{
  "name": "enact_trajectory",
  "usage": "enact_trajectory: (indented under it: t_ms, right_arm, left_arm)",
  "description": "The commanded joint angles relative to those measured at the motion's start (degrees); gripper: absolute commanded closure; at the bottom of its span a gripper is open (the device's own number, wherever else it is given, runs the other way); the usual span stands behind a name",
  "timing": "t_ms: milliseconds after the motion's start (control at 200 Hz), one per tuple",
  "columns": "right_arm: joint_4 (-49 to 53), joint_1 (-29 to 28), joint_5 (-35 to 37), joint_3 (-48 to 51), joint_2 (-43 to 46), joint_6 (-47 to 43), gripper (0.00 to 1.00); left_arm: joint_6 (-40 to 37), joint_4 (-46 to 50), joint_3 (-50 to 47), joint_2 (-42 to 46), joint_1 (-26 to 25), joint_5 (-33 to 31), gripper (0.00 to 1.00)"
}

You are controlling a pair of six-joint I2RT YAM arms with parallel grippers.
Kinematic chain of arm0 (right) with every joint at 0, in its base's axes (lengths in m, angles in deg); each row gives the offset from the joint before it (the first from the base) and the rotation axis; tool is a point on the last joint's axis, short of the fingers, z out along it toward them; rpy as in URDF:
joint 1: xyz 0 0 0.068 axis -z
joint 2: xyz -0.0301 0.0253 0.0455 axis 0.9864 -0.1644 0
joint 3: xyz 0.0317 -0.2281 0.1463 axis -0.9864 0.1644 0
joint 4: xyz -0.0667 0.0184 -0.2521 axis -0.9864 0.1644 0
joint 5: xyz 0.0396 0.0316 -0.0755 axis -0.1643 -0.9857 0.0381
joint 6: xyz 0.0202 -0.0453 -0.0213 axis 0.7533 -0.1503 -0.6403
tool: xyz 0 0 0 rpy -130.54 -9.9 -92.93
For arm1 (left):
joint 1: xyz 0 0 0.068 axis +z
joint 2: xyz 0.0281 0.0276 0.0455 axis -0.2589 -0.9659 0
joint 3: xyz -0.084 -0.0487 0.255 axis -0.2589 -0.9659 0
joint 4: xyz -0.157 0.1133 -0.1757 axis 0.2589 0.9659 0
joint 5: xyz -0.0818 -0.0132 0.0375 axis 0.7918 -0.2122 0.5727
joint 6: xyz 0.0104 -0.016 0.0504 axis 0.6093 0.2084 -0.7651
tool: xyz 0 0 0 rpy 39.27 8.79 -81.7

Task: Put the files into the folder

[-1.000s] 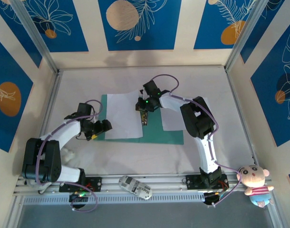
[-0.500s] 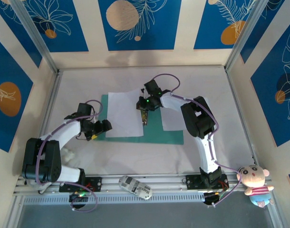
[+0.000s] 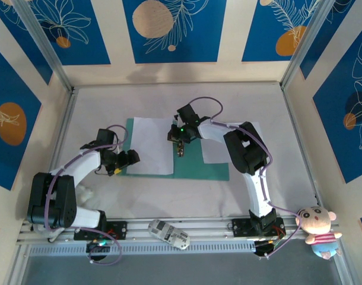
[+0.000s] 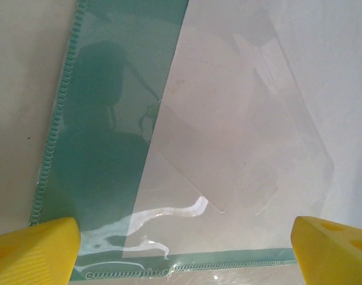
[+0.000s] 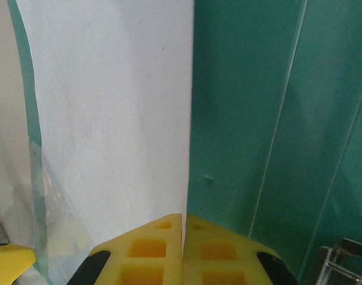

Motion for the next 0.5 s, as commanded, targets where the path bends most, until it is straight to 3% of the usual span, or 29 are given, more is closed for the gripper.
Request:
enact_trajectory:
  t_ms: [0,495]
  right_arm:
    - [-0.82,-0.39,-0.11,0.51,1.93,1.47,1.0]
    - [1.98,1.67,1.48,-2.5,1.05,-0.21,1.0]
  left_arm:
    - [-0.4,-0.05,-0.78,0.54,0.65,1.13,0.08]
    - [-0.45,0.48,-0.87,1.37,0.65,0.91,0.08]
